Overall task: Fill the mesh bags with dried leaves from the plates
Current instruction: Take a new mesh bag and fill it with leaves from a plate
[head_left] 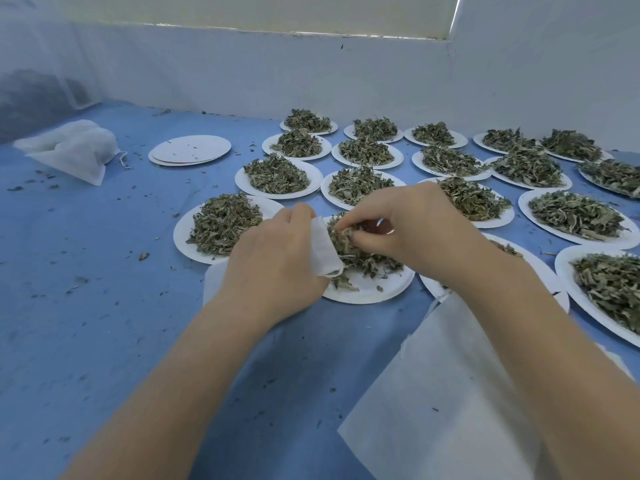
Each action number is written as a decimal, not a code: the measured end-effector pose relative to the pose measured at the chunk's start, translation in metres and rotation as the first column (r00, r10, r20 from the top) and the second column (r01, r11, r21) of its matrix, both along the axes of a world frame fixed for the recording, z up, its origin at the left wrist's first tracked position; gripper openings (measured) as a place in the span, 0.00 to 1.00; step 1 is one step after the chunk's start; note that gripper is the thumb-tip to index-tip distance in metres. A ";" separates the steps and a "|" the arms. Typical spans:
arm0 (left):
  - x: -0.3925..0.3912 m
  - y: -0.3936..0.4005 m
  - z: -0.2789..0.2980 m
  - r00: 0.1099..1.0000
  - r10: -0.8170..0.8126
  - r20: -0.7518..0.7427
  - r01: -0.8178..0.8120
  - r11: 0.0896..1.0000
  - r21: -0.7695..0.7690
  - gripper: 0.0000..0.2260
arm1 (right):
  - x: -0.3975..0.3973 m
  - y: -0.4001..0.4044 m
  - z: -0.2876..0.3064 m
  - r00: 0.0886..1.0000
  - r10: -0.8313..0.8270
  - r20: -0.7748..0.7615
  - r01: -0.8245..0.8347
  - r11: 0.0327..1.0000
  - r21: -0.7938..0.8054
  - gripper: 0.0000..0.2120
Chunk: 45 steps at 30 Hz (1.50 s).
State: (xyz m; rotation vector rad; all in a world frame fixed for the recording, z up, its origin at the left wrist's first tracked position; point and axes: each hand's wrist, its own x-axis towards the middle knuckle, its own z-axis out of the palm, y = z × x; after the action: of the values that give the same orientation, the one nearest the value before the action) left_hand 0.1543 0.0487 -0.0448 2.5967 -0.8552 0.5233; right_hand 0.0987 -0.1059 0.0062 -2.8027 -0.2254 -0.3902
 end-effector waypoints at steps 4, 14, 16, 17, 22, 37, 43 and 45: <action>-0.002 -0.006 -0.003 0.999 -0.045 0.022 0.046 0.998 -0.039 0.20 | 0.003 0.013 -0.004 0.994 0.110 0.028 -0.109 0.993 -0.042 0.08; -0.007 -0.003 0.007 0.997 -0.080 -0.003 0.075 0.950 -0.302 0.19 | 0.003 0.011 -0.010 0.985 0.174 -0.007 -0.138 0.806 0.576 0.16; -0.008 -0.004 0.007 0.996 -0.086 0.010 0.085 0.948 -0.306 0.21 | 0.004 0.014 -0.014 0.995 0.058 0.082 -0.094 0.822 0.561 0.18; -0.009 -0.005 0.007 0.995 -0.091 0.033 0.097 0.948 -0.303 0.21 | 0.005 0.016 -0.015 0.994 0.025 0.106 -0.078 0.838 0.540 0.18; -0.010 -0.008 0.003 0.976 -0.139 0.167 0.173 0.961 -0.213 0.18 | 0.007 0.016 -0.016 0.991 0.129 -0.020 -0.115 0.935 0.336 0.08; 0.004 0.008 0.006 0.993 -0.072 0.094 0.086 0.984 -0.156 0.22 | 0.006 0.000 -0.012 0.985 0.107 0.132 -0.169 0.690 0.704 0.11; 0.016 0.022 0.002 0.994 0.035 -0.101 -0.042 0.997 -0.063 0.17 | 0.017 -0.005 -0.037 0.992 -0.115 -0.058 0.126 0.958 0.258 0.14; 0.017 0.023 0.003 0.993 0.033 -0.117 -0.041 0.997 -0.064 0.16 | 0.017 0.002 -0.043 0.987 -0.084 -0.136 0.095 0.993 0.074 0.19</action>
State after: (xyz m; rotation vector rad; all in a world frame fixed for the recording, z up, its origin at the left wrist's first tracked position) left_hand 0.1715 0.0719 -0.0422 2.5588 -0.7412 0.3992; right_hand 0.1155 -0.1041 -0.0372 -2.7524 -0.0526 -0.2264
